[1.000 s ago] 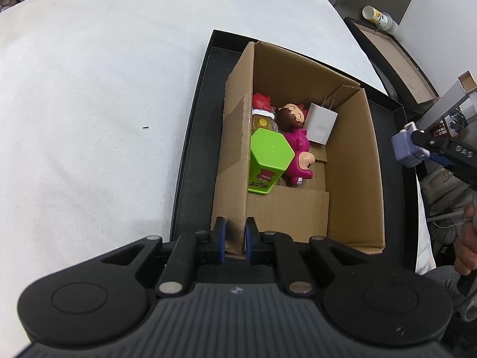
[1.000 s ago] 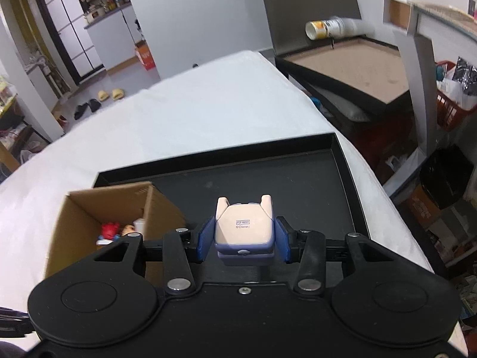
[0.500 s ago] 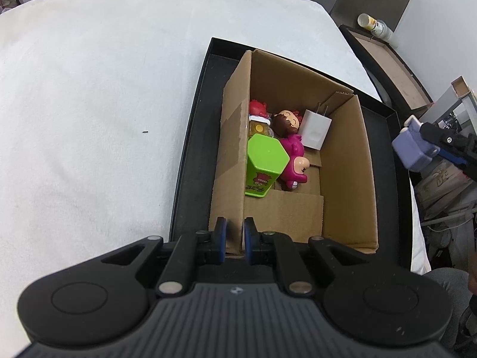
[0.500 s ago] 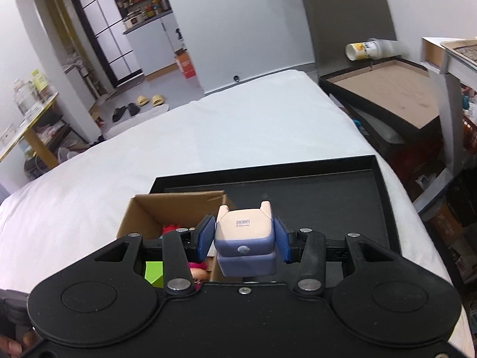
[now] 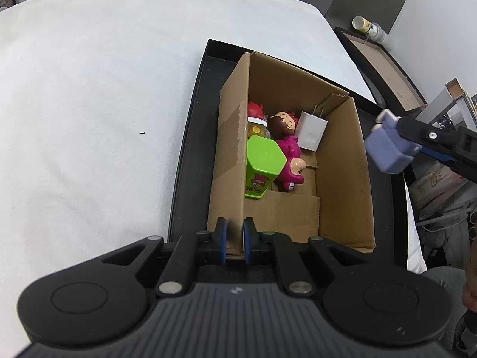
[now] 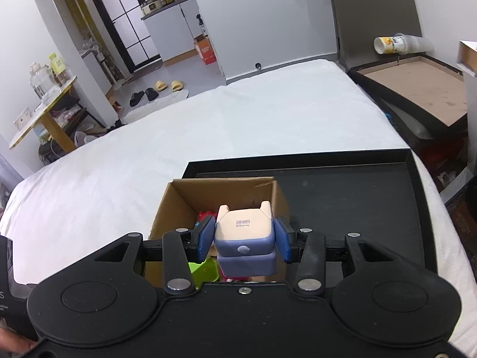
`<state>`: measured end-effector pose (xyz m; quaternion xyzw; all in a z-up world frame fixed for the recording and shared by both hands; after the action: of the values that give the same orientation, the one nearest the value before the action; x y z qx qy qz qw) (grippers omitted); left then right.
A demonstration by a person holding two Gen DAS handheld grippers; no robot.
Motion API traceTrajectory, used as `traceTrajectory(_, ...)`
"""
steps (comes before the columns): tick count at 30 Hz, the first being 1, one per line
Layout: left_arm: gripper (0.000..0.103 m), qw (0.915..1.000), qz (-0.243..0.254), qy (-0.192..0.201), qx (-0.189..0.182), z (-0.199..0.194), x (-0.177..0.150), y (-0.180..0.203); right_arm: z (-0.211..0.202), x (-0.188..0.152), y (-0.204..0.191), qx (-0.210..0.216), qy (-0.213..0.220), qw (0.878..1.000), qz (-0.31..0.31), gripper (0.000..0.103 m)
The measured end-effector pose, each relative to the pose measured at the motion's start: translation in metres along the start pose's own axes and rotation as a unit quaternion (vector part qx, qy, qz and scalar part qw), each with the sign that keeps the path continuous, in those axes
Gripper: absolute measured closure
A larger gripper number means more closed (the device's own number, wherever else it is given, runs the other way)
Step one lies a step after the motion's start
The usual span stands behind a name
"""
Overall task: Organize rigid objects
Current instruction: 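Lift the white-and-purple toy and carry it over the box, then lower the toy into the box and open the right gripper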
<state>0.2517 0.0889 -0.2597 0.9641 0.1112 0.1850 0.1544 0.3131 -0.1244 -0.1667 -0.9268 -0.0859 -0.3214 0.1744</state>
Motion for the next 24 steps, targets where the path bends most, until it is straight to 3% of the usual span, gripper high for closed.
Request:
traceTrajectory(10,0.093,0.9999,0.002,0.000,-0.012,0.001,0.000,-0.003,0.021,-0.012,-0.025,-0.023,-0.016,1.000,-0.008,0.060)
traceTrajectory(24,0.093,0.9997,0.000,0.002,-0.023,0.001,-0.001,-0.005,0.048,-0.025,-0.048,-0.118,-0.006,0.989,-0.093,0.060)
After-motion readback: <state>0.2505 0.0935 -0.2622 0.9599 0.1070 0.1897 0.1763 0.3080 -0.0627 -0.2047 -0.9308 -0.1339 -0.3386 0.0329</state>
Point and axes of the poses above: each gripper's, at about its wrist camera, not at the fingertips, and z roughly the way its jaws point, y to its right, x to its top, the point moved 6 cm from there along z, roughly the way its jaws point, and after that the axes turned 2 degrees about -x, right-handed, at the moved point
